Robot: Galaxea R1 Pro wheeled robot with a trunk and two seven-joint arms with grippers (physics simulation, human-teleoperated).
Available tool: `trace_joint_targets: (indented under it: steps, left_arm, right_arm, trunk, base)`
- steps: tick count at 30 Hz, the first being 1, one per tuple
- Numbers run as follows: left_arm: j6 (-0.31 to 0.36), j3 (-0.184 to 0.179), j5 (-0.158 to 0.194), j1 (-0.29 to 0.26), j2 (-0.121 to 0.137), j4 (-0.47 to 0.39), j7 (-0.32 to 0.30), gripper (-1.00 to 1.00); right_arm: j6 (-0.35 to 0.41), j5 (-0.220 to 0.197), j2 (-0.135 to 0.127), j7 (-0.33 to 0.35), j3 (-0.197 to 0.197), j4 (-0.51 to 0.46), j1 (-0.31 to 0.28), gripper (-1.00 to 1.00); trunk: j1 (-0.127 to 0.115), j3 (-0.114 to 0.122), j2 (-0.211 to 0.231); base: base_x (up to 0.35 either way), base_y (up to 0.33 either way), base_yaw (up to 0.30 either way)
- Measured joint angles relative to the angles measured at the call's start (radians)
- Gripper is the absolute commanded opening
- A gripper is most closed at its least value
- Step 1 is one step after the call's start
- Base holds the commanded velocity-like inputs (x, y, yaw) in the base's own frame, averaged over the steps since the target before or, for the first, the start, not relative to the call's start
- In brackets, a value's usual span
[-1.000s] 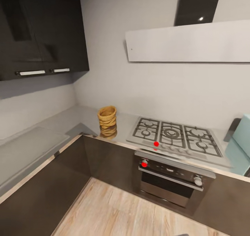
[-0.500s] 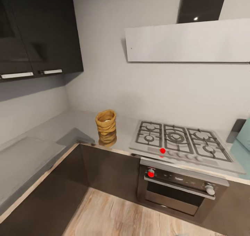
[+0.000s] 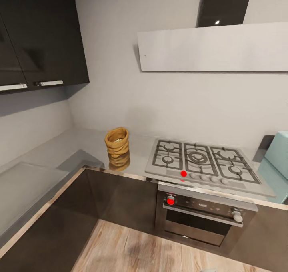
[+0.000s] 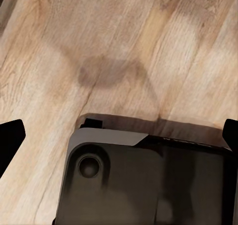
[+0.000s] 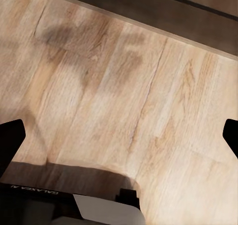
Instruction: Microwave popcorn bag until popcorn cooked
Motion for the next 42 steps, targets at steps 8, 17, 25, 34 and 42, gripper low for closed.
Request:
trace_joint_targets:
  steps: [8,17,25,34,42]
  left_arm:
    - [0.000,-0.001,-0.001,0.001,-0.001,0.000,-0.002,1.00]
    - [0.000,-0.007,-0.005,0.004,-0.003,0.000,-0.001,1.00]
    - [-0.001,-0.011,-0.009,0.009,-0.001,0.002,-0.001,1.00]
    - [-0.003,-0.004,-0.001,0.011,0.000,0.003,-0.003,1.00]
    - [-0.007,-0.002,0.000,0.012,0.000,0.004,-0.003,1.00]
  right_arm:
    - [0.000,0.000,0.000,0.000,0.000,0.000,0.000,1.00]
    - [0.000,0.001,0.002,0.000,0.000,0.000,0.000,1.00]
    - [0.000,0.008,0.002,0.000,0.001,0.000,0.000,1.00]
    - [0.000,0.011,0.010,0.000,0.001,0.000,0.000,1.00]
    - [0.000,0.011,0.011,0.000,0.001,0.000,0.000,1.00]
  trunk:
    - [0.000,0.000,0.000]
    - [0.000,0.000,0.000]
    - [0.000,0.000,0.000]
    - [0.000,0.000,0.000]
    - [0.000,0.000,0.000]
  base:
    - [0.000,0.000,-0.042]
    - [0.000,0.000,-0.209]
    - [0.000,0.016,-0.005]
    - [0.000,0.308,0.000]
    - [-0.025,0.348,0.000]
